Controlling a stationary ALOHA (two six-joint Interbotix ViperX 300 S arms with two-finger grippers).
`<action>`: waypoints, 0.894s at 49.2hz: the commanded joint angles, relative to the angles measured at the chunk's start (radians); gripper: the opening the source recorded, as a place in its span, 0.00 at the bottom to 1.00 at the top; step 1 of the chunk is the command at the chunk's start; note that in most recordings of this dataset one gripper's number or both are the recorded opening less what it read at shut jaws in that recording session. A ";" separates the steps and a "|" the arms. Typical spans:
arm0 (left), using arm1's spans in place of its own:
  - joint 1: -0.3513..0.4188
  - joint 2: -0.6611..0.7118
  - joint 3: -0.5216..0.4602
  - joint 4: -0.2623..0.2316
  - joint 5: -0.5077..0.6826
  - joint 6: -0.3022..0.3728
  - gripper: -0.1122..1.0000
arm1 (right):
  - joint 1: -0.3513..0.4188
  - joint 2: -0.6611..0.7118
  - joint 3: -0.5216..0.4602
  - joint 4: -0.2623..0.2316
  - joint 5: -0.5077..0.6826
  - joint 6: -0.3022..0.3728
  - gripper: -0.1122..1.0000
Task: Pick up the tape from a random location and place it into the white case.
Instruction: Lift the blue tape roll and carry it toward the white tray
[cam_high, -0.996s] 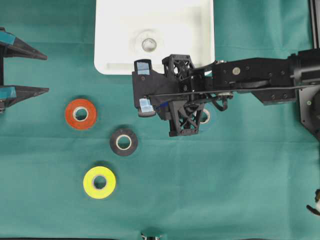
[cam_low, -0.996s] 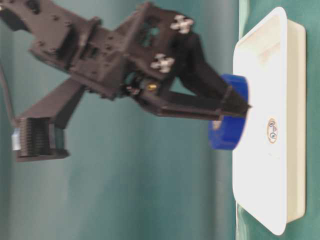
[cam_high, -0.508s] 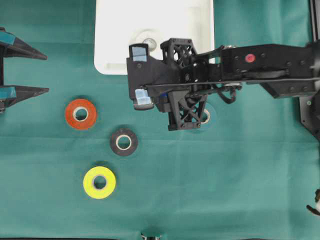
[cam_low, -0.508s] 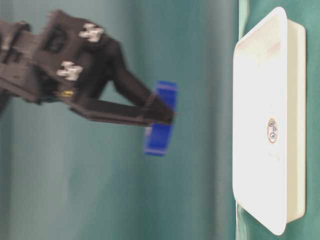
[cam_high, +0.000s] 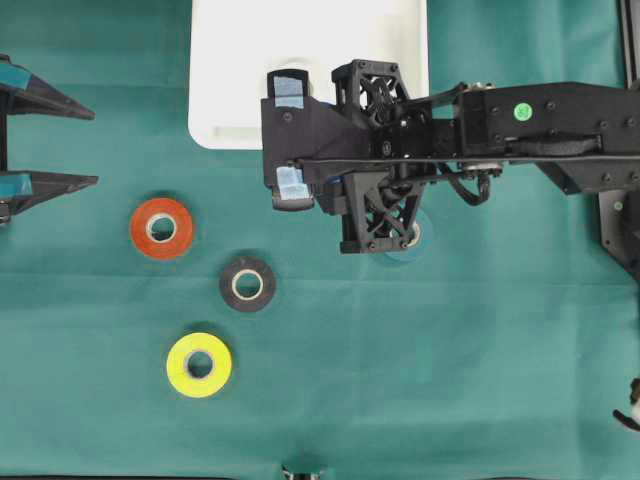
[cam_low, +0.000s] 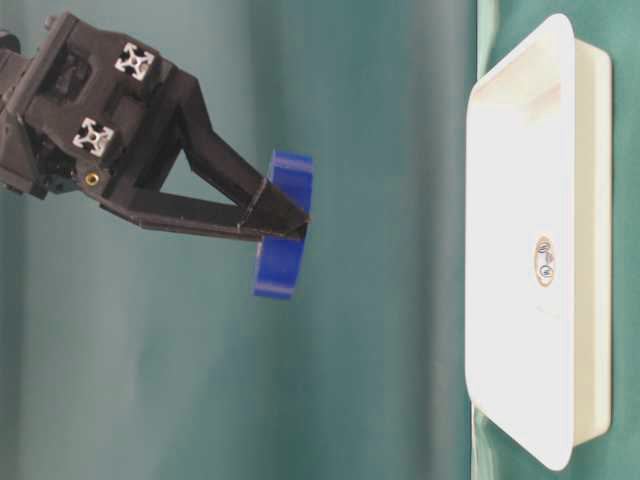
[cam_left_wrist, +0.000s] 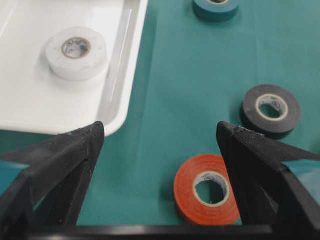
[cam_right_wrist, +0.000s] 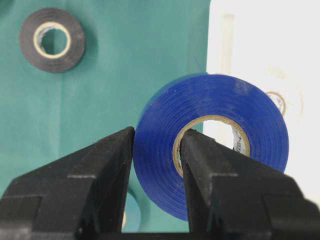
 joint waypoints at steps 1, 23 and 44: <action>0.003 0.011 -0.011 -0.002 -0.005 0.000 0.95 | 0.005 -0.031 -0.029 -0.003 -0.003 0.005 0.38; 0.003 0.011 -0.011 -0.002 -0.005 0.000 0.95 | 0.005 -0.031 -0.028 -0.003 -0.008 0.005 0.38; 0.003 0.011 -0.009 -0.002 -0.003 0.000 0.95 | -0.005 -0.031 -0.021 -0.035 -0.005 0.005 0.38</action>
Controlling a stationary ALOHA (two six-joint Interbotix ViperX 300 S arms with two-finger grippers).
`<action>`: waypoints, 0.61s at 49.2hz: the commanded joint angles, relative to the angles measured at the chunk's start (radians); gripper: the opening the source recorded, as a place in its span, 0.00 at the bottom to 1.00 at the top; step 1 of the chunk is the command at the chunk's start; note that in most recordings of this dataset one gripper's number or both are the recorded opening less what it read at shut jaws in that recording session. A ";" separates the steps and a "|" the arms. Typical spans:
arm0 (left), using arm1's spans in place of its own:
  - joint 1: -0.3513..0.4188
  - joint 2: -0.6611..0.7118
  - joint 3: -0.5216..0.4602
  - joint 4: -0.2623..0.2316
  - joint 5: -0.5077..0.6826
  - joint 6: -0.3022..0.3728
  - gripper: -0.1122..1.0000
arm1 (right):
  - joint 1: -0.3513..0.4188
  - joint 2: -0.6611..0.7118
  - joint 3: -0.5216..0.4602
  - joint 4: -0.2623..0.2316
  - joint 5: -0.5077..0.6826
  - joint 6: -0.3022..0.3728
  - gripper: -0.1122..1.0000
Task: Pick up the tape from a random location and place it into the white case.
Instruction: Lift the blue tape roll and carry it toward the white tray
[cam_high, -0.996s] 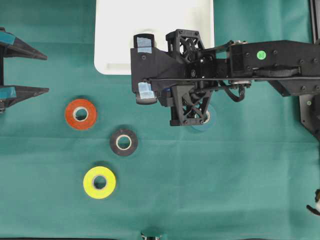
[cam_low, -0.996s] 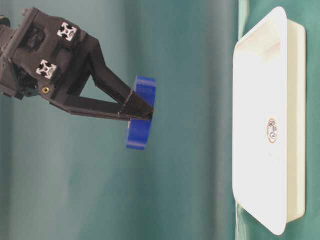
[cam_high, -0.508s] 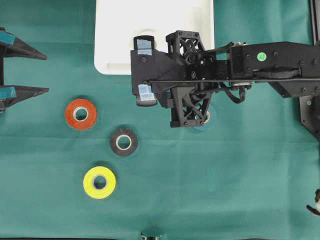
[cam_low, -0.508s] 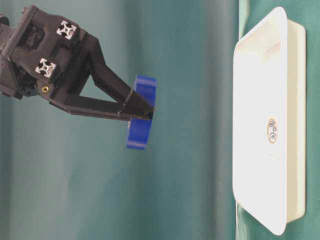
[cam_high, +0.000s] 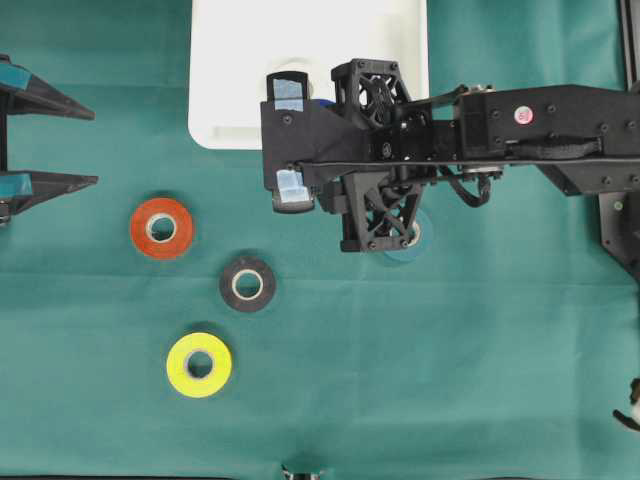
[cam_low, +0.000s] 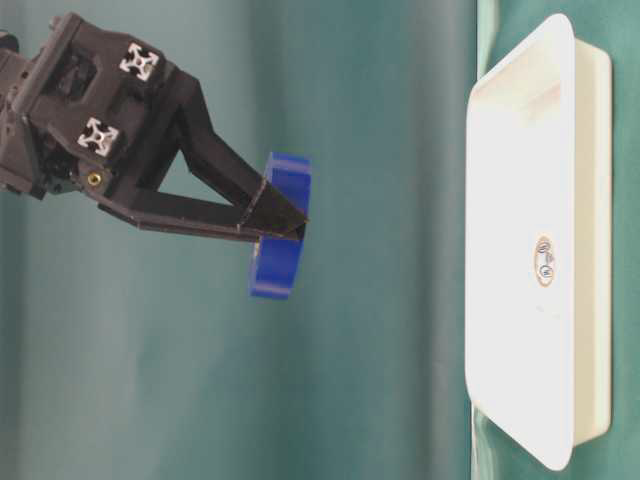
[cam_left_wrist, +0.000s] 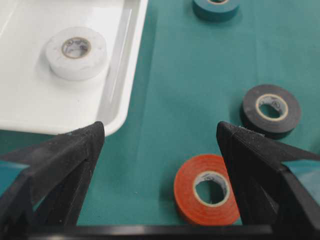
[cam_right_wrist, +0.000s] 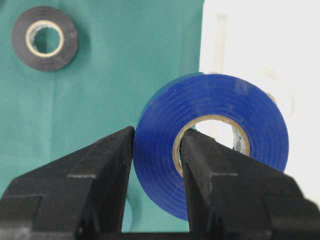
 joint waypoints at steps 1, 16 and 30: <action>0.003 0.009 -0.011 -0.002 -0.005 0.000 0.95 | -0.009 -0.029 -0.021 -0.006 -0.005 0.003 0.38; 0.003 0.009 -0.009 -0.002 -0.008 0.000 0.95 | -0.060 -0.029 -0.015 -0.008 -0.009 -0.003 0.38; 0.003 0.009 -0.005 -0.002 -0.008 0.000 0.95 | -0.150 -0.029 -0.011 -0.008 -0.009 -0.020 0.38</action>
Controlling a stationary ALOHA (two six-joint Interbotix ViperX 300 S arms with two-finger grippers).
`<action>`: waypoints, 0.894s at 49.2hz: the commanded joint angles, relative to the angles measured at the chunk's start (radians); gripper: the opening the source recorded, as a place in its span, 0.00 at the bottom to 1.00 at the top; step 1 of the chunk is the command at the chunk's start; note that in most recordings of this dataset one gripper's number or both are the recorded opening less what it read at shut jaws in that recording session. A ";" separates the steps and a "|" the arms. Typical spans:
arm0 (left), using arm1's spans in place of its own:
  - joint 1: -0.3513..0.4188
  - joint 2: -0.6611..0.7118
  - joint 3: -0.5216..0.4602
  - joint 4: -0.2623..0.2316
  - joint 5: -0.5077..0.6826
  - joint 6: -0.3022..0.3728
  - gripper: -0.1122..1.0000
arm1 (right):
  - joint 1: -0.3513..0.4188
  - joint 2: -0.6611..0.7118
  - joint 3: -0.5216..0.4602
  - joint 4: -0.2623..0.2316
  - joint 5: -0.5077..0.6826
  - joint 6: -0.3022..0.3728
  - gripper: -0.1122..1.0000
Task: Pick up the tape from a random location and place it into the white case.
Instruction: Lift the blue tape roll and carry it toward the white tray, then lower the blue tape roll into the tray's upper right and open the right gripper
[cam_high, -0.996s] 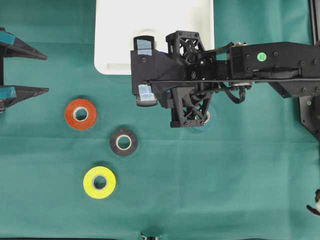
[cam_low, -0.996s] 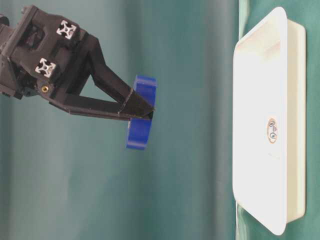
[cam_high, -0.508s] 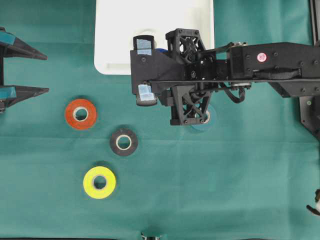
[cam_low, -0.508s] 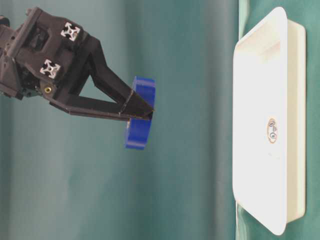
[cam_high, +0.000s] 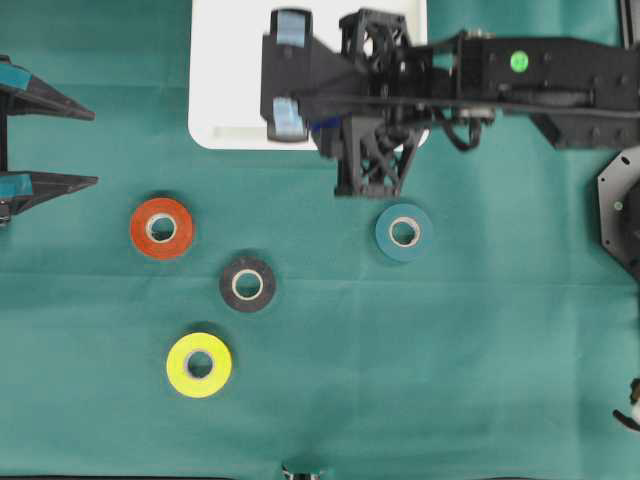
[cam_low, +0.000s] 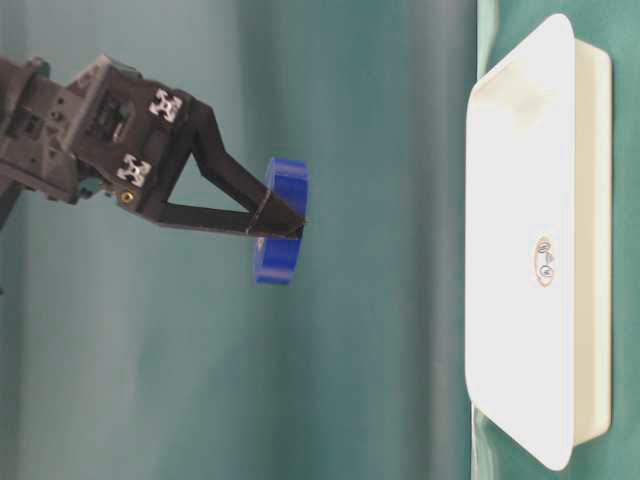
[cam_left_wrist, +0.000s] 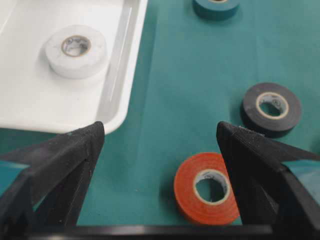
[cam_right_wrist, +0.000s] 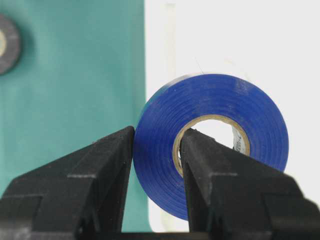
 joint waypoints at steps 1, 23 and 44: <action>0.003 0.011 -0.008 -0.002 -0.008 0.000 0.95 | -0.035 -0.031 -0.012 -0.002 -0.006 -0.003 0.38; 0.003 0.011 -0.006 -0.002 -0.009 0.000 0.95 | -0.222 -0.031 0.011 -0.003 -0.032 -0.026 0.38; 0.003 0.009 -0.006 -0.002 -0.008 0.000 0.95 | -0.302 -0.031 0.017 -0.003 -0.058 -0.026 0.38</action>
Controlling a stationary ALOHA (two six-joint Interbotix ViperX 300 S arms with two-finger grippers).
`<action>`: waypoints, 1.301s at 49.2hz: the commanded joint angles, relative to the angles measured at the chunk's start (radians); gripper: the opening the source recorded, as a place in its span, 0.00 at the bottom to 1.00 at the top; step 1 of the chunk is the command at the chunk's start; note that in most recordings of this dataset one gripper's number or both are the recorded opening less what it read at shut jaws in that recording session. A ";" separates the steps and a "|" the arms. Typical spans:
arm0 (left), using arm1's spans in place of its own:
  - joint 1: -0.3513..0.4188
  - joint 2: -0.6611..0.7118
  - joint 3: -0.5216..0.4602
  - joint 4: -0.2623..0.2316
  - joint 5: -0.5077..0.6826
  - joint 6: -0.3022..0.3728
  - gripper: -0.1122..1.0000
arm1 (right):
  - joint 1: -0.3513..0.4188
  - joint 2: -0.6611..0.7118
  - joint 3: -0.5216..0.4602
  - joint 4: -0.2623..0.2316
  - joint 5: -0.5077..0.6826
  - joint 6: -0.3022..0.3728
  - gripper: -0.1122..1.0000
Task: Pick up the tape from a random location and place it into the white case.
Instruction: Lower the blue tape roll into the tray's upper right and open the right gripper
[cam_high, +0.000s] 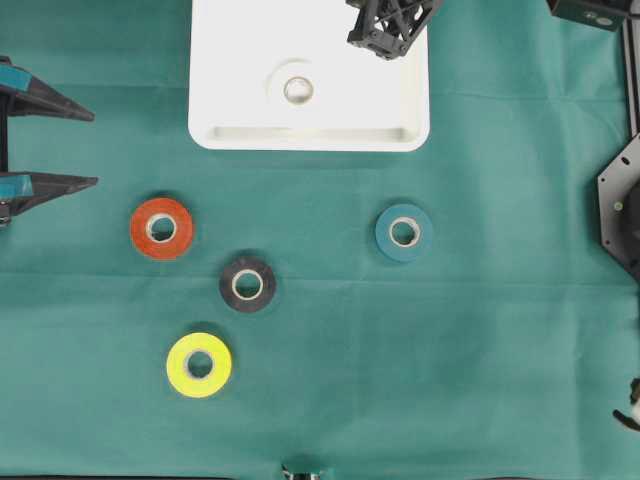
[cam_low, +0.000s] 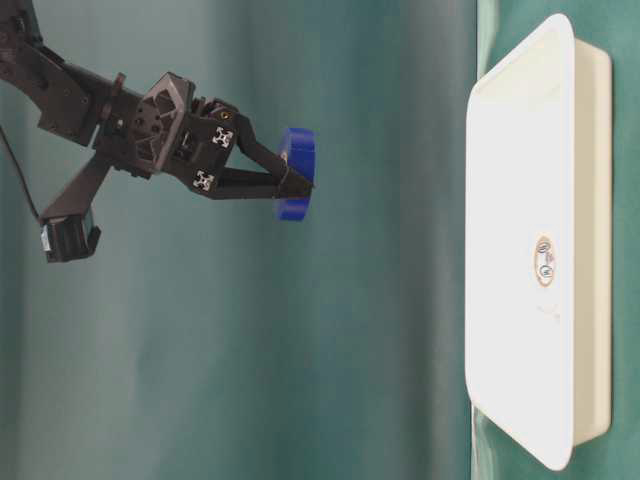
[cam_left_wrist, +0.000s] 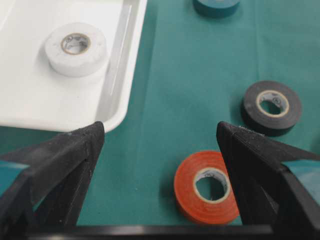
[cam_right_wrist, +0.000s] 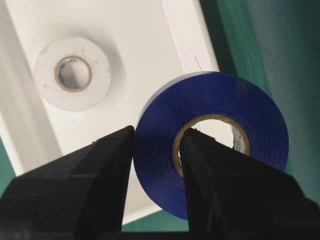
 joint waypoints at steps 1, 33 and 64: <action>0.003 0.011 -0.009 -0.002 -0.009 0.000 0.95 | -0.002 -0.031 -0.014 -0.003 -0.008 0.002 0.38; 0.003 0.011 -0.009 -0.002 -0.008 0.000 0.95 | -0.002 -0.029 0.031 -0.002 -0.037 0.015 0.38; 0.003 0.011 -0.008 -0.002 -0.009 -0.002 0.95 | -0.031 0.106 0.299 -0.003 -0.402 0.063 0.38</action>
